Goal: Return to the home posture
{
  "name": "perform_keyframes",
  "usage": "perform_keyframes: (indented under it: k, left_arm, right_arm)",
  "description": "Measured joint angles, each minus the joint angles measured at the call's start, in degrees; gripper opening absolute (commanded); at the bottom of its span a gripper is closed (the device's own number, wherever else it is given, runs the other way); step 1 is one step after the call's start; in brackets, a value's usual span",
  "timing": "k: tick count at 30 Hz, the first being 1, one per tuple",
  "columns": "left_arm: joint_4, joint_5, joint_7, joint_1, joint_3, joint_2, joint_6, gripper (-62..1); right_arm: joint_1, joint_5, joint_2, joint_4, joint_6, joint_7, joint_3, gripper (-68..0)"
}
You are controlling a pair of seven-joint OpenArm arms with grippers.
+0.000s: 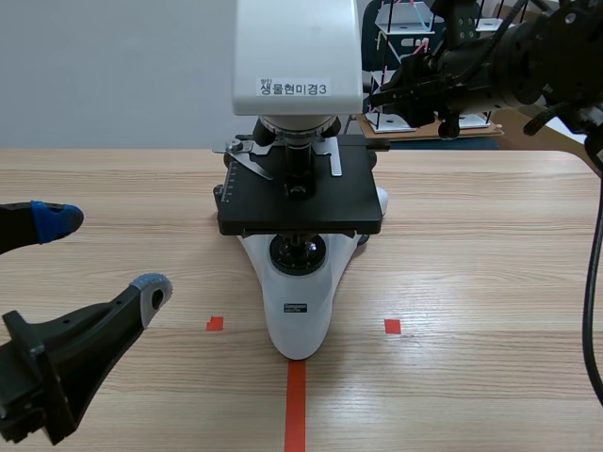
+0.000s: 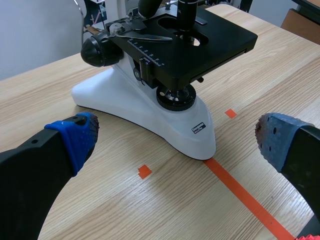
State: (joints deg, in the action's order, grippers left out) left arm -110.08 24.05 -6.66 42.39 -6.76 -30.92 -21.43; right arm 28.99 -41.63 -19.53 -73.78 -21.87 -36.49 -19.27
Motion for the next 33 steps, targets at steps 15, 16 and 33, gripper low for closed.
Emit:
perform_keyframes:
  k: [15, 16, 33]
  left_arm:
    - [0.0, 0.0, 0.0, 0.0, 0.0, 0.0, 0.0, 1.4]
    - [0.0, 0.0, 0.0, 0.0, 0.0, 0.0, 0.0, 1.4]
    - [0.0, 0.0, 0.0, 0.0, 0.0, 0.0, 0.0, 1.4]
  right_arm:
    - [0.0, 0.0, 0.0, 0.0, 0.0, 0.0, 0.0, -67.4]
    - [0.0, 0.0, 0.0, 0.0, 0.0, 0.0, 0.0, -67.4]
    - [-2.0, 1.2, -0.1, -0.8, -0.2, 4.0, 0.0, -63.7]
